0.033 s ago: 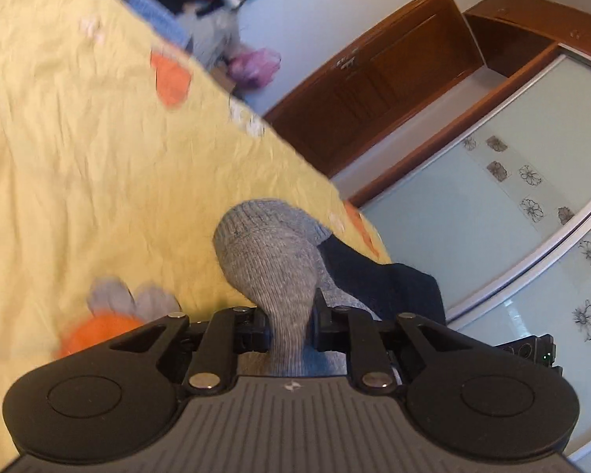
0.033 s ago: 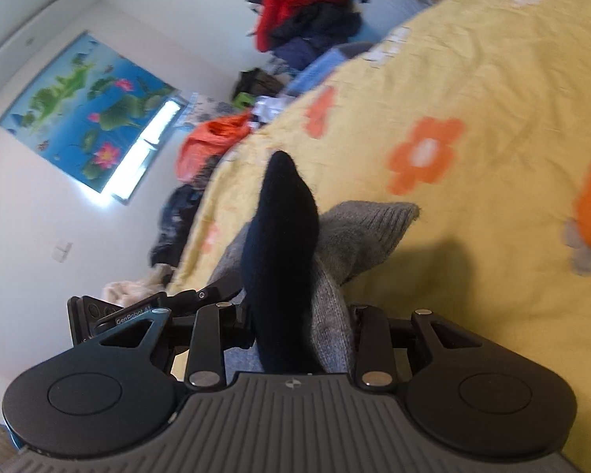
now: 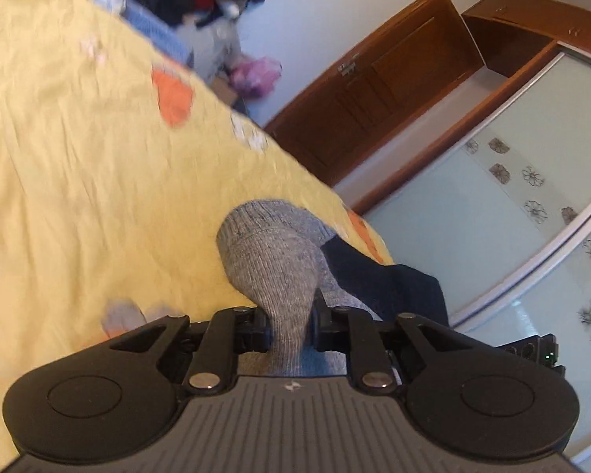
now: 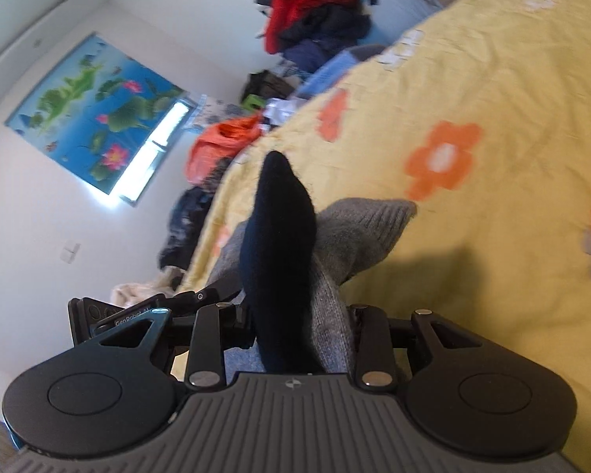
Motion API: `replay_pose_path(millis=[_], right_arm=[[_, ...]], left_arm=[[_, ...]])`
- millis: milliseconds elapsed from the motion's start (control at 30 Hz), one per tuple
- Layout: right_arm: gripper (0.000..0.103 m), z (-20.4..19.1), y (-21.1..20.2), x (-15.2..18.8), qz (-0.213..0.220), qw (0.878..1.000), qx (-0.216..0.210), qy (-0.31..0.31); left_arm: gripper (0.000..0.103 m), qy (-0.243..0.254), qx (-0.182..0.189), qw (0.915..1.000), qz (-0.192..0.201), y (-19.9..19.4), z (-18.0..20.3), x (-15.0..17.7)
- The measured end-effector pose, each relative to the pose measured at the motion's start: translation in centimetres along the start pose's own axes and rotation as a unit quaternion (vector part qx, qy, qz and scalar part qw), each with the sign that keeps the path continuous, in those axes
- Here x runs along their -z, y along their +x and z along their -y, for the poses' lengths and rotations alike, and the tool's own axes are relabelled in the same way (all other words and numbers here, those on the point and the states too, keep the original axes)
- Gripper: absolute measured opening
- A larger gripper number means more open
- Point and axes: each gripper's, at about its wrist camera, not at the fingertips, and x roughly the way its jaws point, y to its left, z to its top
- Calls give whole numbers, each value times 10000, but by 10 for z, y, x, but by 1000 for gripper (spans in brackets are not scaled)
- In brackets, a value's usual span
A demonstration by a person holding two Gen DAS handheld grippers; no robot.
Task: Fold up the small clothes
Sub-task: 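Lift the held sweater with both grippers and fold it toward each other, then open both grippers and release the folded sweater onto the bed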
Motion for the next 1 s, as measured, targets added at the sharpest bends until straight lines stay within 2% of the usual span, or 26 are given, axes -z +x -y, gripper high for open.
replay_pose_path(millis=[67,133,200,267,300,367,433,467,500,567,667,700,733,767,800,833,867,933,1000], right_arm=[[39,-3,24,-13,-32,9999,-121,100],[39,2,50,-26,-92,9996,-33,283],[44,17,78,-36,-157,9984,379,379],[55,34,93,-37,-123,9919,1114,606],[60,38,93,-34,-153,9885,1353,657],[62,38,76,-18,-119,9917,1221,395],[73,31,49,2,-83,9926,1209,2],[81,30,36,14,-69,9916,1285,-136],[83,31,26,23,-120,9907,1341,-206],[83,32,14,44,-350,9891,1419,-187],[83,28,13,67,-671,9901,1225,-118],[83,23,16,73,-733,9904,1162,-149],[83,21,22,77,-763,9903,1143,-198],[75,18,27,81,-698,9905,1152,-287],[46,19,34,81,-787,9897,1170,-268],[29,24,42,80,-958,9884,1174,-113],[28,26,44,79,-912,9900,1081,24],[28,22,41,77,-932,9904,1022,27],[27,16,27,77,-930,9928,752,122]], left_arm=[[17,266,-292,9990,228,-4,3,-24],[17,498,-687,9959,321,7,2,-48],[21,657,-1140,9913,36,33,-9,-60],[23,352,-1509,9874,-323,50,-31,-56],[23,117,-1628,9857,-432,49,-39,-50],[26,-77,-1319,9908,-284,26,-51,-25],[55,10,-1091,9938,-197,-2,-53,3],[85,11,-1042,9944,-164,-15,-55,18],[89,0,-1019,9947,-127,-25,-57,32],[89,-74,-858,9959,-281,-39,-58,54],[89,-524,-295,9959,-679,-38,-64,78],[87,-673,-106,9949,-744,-35,-67,85],[87,-778,40,9951,-611,-34,-69,90],[86,-778,111,9955,-532,-32,-69,92],[65,-762,73,9954,-580,-27,-68,91],[44,-850,-73,9937,-729,-22,-68,90],[16,-916,-198,9914,-915,-16,-71,90],[13,-739,-270,9923,-958,-18,-66,92],[11,-551,-243,9937,-941,-31,-56,92]])
